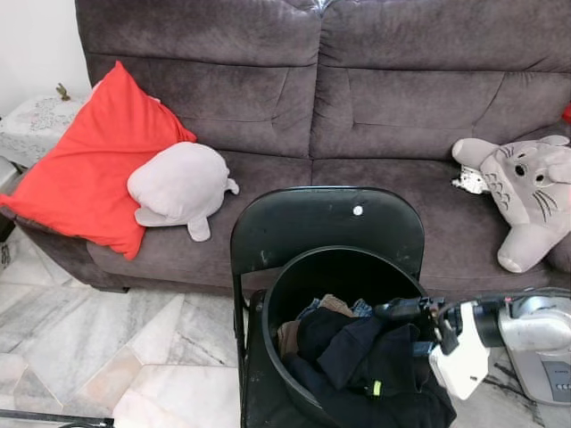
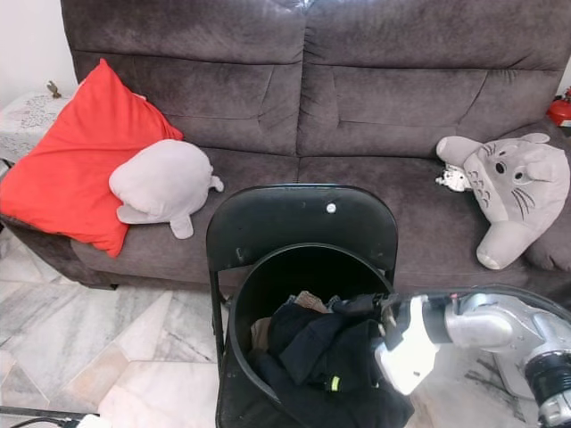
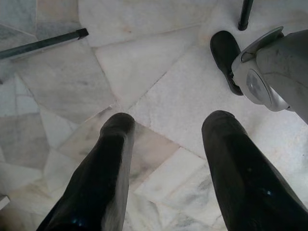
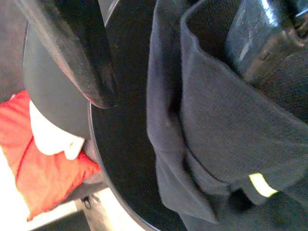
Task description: Hang hanger
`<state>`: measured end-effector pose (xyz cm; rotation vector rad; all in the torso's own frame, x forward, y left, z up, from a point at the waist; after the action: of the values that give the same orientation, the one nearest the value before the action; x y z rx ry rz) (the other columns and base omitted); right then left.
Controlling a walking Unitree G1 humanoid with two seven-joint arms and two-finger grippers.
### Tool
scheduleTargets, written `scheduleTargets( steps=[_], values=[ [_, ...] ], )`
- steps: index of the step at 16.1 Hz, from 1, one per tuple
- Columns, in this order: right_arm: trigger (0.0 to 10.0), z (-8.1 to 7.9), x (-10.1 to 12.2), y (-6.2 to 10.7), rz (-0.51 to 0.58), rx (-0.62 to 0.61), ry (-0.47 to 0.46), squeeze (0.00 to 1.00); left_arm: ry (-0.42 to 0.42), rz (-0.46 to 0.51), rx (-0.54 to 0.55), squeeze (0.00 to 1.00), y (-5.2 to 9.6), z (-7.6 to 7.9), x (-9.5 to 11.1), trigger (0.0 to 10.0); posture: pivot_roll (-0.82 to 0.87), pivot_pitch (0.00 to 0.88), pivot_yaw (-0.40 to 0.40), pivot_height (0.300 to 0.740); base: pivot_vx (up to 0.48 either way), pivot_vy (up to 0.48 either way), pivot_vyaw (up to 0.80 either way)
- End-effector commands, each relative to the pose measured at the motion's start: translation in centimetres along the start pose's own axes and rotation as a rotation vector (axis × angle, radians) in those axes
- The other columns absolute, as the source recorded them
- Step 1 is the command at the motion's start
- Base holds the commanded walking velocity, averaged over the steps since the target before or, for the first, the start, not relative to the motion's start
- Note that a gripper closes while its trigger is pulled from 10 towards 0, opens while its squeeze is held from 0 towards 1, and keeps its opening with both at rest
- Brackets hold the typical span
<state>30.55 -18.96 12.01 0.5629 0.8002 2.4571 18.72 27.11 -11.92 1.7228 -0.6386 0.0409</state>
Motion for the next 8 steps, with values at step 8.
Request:
scheduleTargets(
  steps=[8],
  values=[
    [10.0, 1.8, -0.4, 0.0, -0.056, -0.084, 0.184, 0.00, 0.002, -0.031, 0.000, 0.00, 0.1, 0.1, -1.1, 10.0, -0.12, 0.136, 0.040, 0.740, 0.000, 0.000, 0.00]
  ],
)
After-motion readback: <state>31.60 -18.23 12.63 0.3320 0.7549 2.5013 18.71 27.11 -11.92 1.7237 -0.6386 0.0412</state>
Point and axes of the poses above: a point about 5 cm out from each wrist's last joint towards the gripper, its own y axis pointing back from the gripper into the wrist, its own x axis along the axis of the wrist's last joint, z = x × y, the point moved 5 cm from there along -y, pointing out of the wrist towards the gripper, and after that the axes turned 5 degrees about -y, right-handed, at the moved point
